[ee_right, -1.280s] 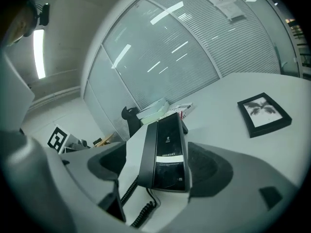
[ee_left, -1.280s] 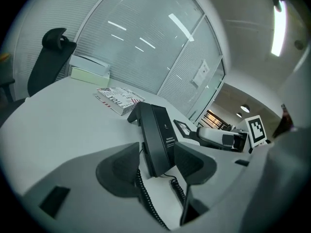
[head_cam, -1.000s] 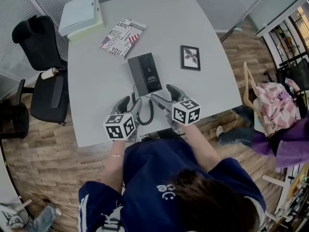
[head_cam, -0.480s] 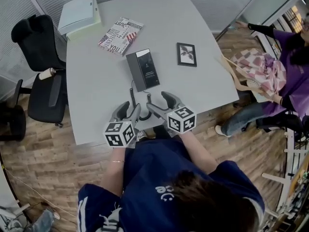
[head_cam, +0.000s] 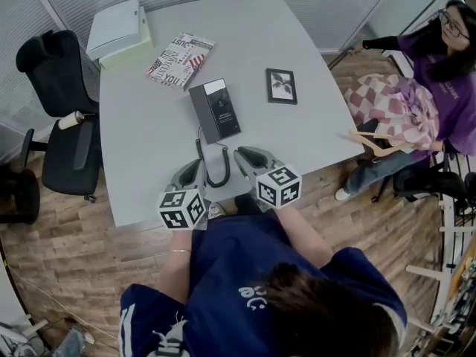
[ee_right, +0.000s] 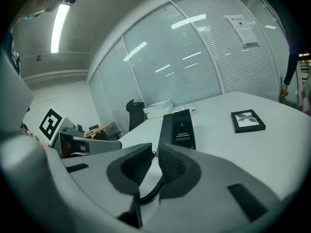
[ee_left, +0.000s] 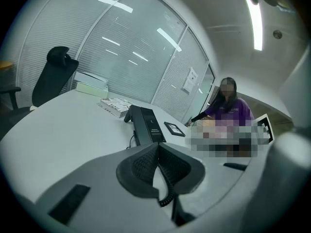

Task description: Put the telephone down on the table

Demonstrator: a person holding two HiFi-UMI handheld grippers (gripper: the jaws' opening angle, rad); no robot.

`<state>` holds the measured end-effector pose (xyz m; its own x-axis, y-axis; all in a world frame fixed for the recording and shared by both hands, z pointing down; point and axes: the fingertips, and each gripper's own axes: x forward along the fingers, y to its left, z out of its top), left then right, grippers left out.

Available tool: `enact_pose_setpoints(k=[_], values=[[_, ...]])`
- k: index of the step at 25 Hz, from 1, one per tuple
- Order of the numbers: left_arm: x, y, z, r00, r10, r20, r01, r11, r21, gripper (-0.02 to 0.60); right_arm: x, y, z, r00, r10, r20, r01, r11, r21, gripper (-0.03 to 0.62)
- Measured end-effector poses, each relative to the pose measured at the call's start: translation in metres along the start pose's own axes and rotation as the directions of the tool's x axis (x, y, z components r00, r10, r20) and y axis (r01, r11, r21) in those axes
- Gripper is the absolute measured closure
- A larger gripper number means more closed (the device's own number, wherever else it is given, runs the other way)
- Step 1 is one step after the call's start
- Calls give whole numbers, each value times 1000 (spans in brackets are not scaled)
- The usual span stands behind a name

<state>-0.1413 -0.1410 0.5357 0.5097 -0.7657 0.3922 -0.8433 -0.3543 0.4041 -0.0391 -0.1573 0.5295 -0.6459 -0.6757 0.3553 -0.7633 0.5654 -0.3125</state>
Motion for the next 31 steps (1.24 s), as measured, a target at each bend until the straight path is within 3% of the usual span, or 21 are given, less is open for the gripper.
enact_pose_setpoints(k=[2,17,31], values=[[0,-2,-2,1000,-6,-9,6,1000,-2,577,-1,0,2,1000,-5,1,5,1000,-9,583],[-1,4,6,999,38,8,-38,998,42,577,-1,-8,-1,998,-51,-26,50,998,-45,586],[-5,24,3,997,82,5,-82,996,26,577,9,-2,-1,998,-45,-39,42,996,-81,586]])
